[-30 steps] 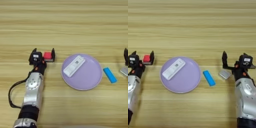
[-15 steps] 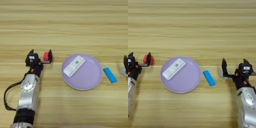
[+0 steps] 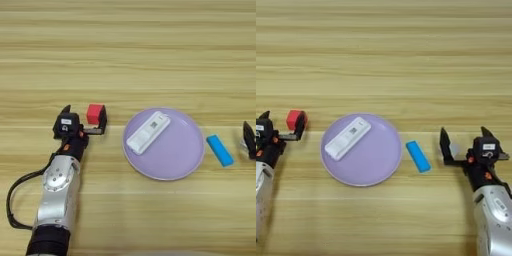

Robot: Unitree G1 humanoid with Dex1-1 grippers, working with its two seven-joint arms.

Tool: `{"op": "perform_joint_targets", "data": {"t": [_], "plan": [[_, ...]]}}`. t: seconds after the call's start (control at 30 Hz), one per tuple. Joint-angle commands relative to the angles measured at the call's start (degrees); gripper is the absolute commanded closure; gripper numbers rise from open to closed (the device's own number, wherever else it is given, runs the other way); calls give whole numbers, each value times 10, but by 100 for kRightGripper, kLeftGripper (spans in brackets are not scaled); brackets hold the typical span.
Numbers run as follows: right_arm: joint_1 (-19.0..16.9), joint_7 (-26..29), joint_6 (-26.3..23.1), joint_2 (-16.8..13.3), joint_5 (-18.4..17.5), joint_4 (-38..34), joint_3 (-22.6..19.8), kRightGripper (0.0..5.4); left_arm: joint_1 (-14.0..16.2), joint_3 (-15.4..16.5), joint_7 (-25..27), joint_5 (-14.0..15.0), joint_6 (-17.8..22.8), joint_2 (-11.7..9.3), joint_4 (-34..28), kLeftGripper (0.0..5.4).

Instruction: Move the objects on the table

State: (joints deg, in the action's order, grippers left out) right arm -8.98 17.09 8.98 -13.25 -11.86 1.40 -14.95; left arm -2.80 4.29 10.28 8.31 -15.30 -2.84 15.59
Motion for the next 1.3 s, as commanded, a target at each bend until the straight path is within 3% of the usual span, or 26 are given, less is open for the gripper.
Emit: {"op": "perform_joint_targets", "data": {"t": [0.03, 1.3], "plan": [[-1, 5, 6, -7, 17, 16, 15, 0, 5, 0, 0, 1, 10, 1, -6, 4], [17, -4, 4, -16, 57, 101, 41, 0, 2, -5, 5, -8, 11, -4, 7, 4]]}}
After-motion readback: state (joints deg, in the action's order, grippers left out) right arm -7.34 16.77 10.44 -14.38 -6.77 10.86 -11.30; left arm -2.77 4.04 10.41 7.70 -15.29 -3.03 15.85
